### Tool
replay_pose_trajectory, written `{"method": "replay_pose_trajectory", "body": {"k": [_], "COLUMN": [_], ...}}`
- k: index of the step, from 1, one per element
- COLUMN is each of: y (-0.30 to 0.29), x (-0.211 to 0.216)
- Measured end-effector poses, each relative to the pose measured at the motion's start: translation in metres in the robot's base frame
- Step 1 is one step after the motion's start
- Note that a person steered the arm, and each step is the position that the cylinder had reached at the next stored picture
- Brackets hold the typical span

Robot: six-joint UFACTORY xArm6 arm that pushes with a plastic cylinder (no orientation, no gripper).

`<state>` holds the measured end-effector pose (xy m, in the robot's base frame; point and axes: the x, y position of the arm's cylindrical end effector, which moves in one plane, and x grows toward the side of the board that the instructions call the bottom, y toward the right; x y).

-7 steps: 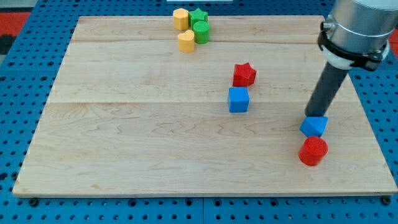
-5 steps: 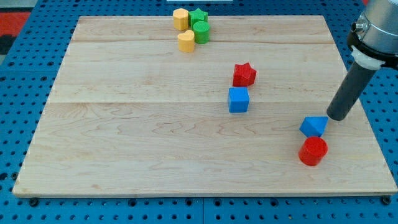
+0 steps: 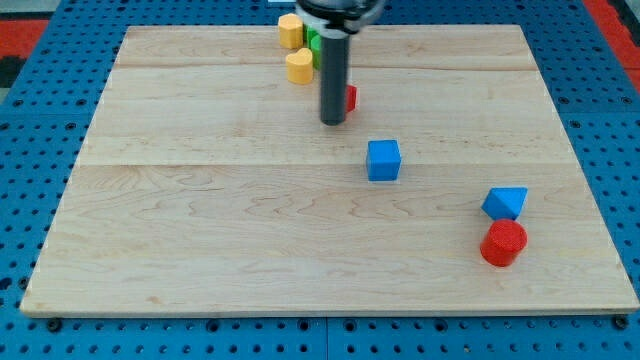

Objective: Move the red star to the top of the blue triangle

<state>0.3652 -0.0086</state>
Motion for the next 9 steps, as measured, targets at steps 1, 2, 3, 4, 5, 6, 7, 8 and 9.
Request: {"method": "replay_pose_trajectory", "body": {"k": [1, 2, 3, 4, 5, 6, 7, 8, 9], "y": [-0.051, -0.063, 0.000, 0.067, 0.119, 0.162, 0.176, 0.176, 0.171], "x": [-0.029, -0.052, -0.045, -0.005, 0.033, 0.067, 0.070, 0.066, 0.035]}}
